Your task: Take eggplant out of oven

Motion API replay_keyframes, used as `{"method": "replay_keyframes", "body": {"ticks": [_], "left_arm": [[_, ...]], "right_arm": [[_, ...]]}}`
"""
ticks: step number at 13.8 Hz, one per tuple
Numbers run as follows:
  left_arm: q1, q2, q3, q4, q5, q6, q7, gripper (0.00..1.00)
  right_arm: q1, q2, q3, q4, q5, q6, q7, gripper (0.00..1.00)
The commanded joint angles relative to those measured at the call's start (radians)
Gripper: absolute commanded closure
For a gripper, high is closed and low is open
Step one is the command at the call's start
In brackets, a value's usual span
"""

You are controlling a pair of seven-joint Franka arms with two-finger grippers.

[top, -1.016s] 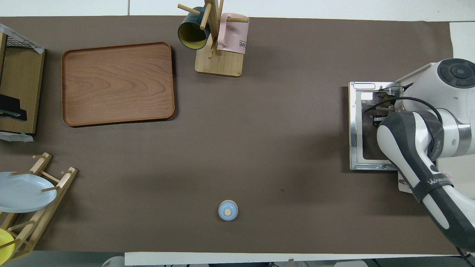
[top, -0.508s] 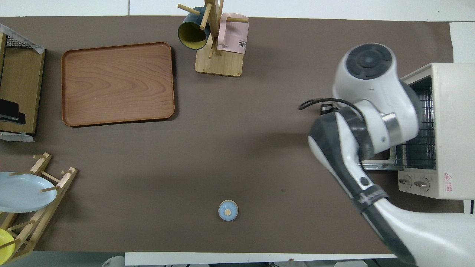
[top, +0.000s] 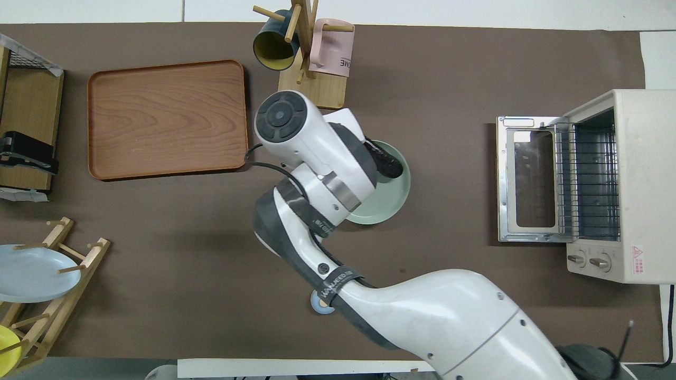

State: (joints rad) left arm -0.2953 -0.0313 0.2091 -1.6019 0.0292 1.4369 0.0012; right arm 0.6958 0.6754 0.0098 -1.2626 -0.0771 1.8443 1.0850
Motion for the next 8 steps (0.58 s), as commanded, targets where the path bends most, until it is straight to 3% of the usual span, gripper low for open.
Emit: {"method": "replay_keyframes", "body": {"ticks": [1, 2, 4, 6, 7, 8], "left_arm": [[0.01, -0.006, 0.0, -0.009, -0.015, 0.022, 0.053, 0.0], [0.005, -0.027, -0.002, -0.051, -0.017, 0.081, 0.036, 0.0], [-0.013, -0.111, -0.02, -0.262, -0.023, 0.259, -0.086, 0.0], [-0.082, -0.142, -0.036, -0.413, -0.023, 0.406, -0.189, 0.0], [-0.134, -0.131, -0.036, -0.455, -0.023, 0.475, -0.267, 0.0], [-0.206, -0.113, -0.036, -0.496, -0.023, 0.553, -0.383, 0.0]], "right_arm": [[-0.021, 0.027, 0.027, 0.039, 0.093, 0.093, 0.056, 0.88], [-0.018, 0.024, 0.029, 0.01, 0.114, 0.166, 0.096, 0.74], [-0.021, 0.026, 0.035, 0.038, 0.112, 0.115, 0.11, 0.56], [-0.038, -0.017, 0.023, 0.095, 0.068, -0.015, 0.073, 0.52], [-0.073, -0.064, 0.018, 0.068, 0.036, -0.066, -0.018, 0.53], [-0.147, -0.124, 0.016, -0.028, 0.025, -0.094, -0.113, 0.57]]}}
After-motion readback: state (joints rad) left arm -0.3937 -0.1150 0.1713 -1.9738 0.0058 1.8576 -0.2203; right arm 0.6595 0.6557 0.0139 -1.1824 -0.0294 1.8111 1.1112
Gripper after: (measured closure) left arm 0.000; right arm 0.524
